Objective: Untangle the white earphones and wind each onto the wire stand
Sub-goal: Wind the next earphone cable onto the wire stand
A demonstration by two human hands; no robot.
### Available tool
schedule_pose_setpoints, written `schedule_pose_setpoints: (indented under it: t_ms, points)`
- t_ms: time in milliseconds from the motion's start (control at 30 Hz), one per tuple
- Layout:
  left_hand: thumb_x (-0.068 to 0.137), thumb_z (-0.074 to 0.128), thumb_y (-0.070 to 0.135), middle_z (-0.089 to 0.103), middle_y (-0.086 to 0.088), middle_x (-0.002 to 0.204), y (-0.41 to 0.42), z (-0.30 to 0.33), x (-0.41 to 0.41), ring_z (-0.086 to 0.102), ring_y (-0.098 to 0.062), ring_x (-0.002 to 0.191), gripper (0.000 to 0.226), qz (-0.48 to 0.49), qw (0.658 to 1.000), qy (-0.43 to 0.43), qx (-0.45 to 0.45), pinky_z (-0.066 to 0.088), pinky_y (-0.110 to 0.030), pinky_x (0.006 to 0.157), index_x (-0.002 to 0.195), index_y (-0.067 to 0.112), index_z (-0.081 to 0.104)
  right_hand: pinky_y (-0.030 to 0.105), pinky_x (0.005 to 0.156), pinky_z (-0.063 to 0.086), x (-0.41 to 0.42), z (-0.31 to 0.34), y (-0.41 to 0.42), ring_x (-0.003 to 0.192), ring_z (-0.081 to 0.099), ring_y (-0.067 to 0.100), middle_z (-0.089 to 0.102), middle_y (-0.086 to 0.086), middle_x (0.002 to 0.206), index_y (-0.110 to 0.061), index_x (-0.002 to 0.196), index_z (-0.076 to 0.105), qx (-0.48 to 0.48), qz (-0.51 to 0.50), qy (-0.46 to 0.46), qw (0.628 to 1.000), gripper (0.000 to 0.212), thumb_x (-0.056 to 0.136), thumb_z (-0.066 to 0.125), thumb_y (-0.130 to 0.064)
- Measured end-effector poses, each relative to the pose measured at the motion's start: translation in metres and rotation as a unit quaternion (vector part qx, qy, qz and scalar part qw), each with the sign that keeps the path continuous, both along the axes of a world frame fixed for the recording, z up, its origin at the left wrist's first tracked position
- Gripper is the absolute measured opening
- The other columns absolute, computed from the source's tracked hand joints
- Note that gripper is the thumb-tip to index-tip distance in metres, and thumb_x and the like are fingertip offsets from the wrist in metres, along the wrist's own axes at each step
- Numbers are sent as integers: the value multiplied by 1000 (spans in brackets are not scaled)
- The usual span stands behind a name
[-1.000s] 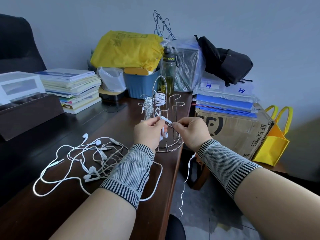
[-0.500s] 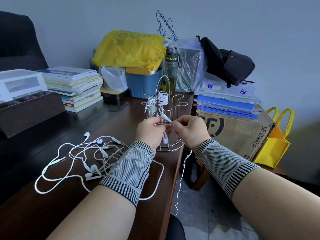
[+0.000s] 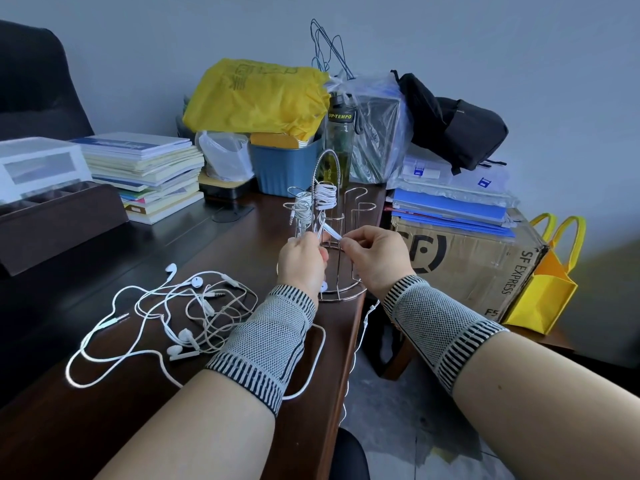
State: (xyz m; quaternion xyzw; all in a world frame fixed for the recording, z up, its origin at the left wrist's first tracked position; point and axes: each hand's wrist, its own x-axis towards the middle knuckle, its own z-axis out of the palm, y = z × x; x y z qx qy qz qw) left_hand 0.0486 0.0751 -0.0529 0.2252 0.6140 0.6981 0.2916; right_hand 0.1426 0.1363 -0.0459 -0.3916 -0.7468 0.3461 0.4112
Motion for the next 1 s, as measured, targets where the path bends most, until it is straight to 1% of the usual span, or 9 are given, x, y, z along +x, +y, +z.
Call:
schedule_pose_setpoints:
  t_ms: [167,233,333,467,600,800,867,933,1000]
  points:
    - [93,55,34,43,7,52,1,-7,2,33,-13,42,37,-2,997,74,23,30,-23,47,58,22,58,29,56,48,-2,-3,-1,52,52,13,63,-1,63,-26,68,67,-17,-1,16,1000,18,86,67,-22]
    - [92,60,33,45,12,45,1,-10,4,37,-11,45,27,7,995,96,30,37,-27,53,68,26,69,29,55,47,-3,-3,-1,52,52,13,63,0,63,-25,69,67,-23,-1,20,1000,18,87,67,-22]
    - [92,66,28,55,11,53,0,-12,6,47,-8,52,11,26,996,76,43,43,-27,59,87,26,75,28,54,45,-4,-2,-2,53,51,13,64,2,65,-21,71,69,-27,3,19,999,16,87,68,-23]
    - [91,66,30,52,10,48,-3,-10,9,41,-10,45,27,36,997,47,49,35,-24,51,64,26,68,25,52,41,-5,-2,-3,52,49,10,62,-1,65,-22,69,67,-24,13,18,999,18,87,67,-21]
    - [97,49,45,41,10,42,-9,-7,19,34,-11,40,47,52,997,14,50,29,-25,49,59,19,56,22,51,41,-3,0,-4,51,47,6,60,-5,63,-21,72,68,-23,25,14,999,16,87,68,-21]
    - [95,58,35,51,10,44,-10,-13,16,41,-11,44,47,76,994,76,36,39,-32,55,50,20,56,27,62,51,0,-2,-9,60,55,9,65,-4,68,-24,68,65,-15,10,14,1000,19,87,68,-25]
    - [95,59,31,58,14,48,-9,-13,16,44,-8,45,36,77,993,85,41,43,-30,58,61,22,65,28,64,52,0,-3,-10,61,56,8,64,-6,67,-23,69,65,-15,6,14,1000,18,87,68,-26]
    - [95,60,29,63,15,51,-10,-11,18,48,-1,44,20,80,992,85,50,47,-28,65,83,20,74,28,63,51,0,-3,-11,60,55,8,63,-6,66,-22,70,65,-22,8,17,1000,17,87,68,-24]
    - [96,60,25,66,12,57,-12,-8,19,53,-3,44,19,84,990,96,53,49,-24,67,105,15,74,28,60,48,-1,-2,-12,58,54,8,63,-6,66,-22,68,64,-28,8,27,999,19,87,68,-23]
